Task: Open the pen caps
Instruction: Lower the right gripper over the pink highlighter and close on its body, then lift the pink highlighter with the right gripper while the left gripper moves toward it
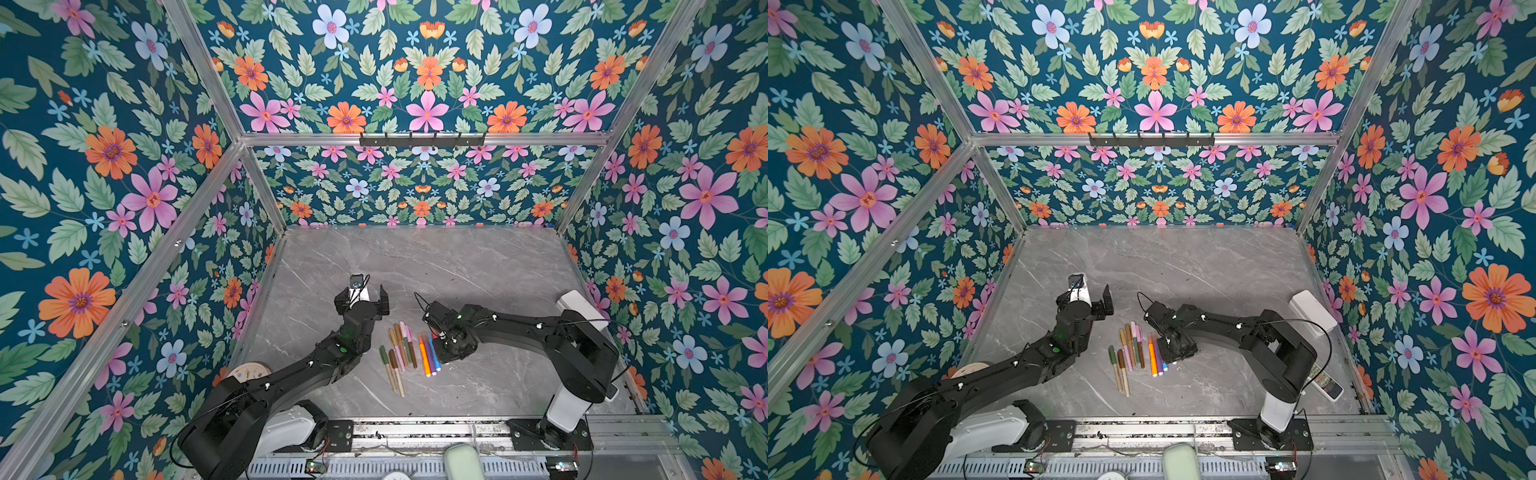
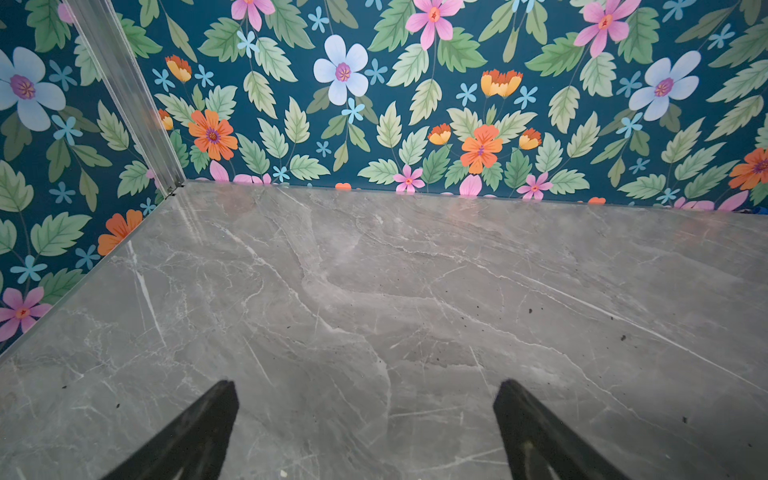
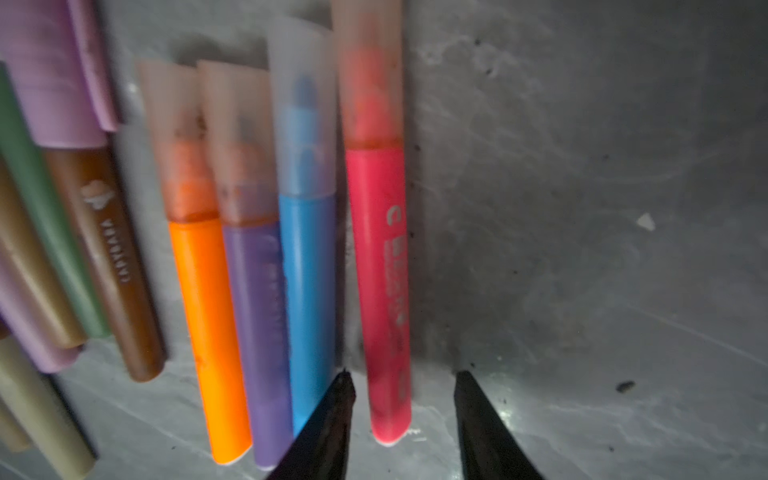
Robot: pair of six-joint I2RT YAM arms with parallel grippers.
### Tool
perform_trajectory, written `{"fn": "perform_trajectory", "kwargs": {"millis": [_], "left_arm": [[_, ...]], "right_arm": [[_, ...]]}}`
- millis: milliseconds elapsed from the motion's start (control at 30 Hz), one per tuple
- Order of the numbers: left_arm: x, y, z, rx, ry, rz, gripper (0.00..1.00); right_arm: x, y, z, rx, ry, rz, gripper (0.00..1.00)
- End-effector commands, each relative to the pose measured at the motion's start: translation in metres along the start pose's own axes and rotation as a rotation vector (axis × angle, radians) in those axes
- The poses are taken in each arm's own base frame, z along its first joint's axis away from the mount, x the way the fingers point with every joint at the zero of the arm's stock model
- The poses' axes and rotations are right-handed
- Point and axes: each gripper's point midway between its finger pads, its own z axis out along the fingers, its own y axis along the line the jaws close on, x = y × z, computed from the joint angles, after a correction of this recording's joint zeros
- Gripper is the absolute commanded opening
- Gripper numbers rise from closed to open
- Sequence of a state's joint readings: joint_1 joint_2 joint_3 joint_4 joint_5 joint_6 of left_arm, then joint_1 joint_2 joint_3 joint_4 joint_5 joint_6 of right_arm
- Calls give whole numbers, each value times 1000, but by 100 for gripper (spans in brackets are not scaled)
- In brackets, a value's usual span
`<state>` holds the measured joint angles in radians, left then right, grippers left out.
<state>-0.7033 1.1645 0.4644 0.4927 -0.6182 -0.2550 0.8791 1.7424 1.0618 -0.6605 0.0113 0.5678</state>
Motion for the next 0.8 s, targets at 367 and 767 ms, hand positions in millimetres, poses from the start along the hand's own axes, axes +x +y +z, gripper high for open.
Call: {"fn": "perform_trajectory", "kwargs": {"millis": [367,767], "left_arm": [[-1,-14,1,71,31,4,100],[6,-36,-2,192,88,40,100]], "right_arm": [[-2,-10,10,75,1,39,36],[-4,-44,9,149,-9,115,3]]}}
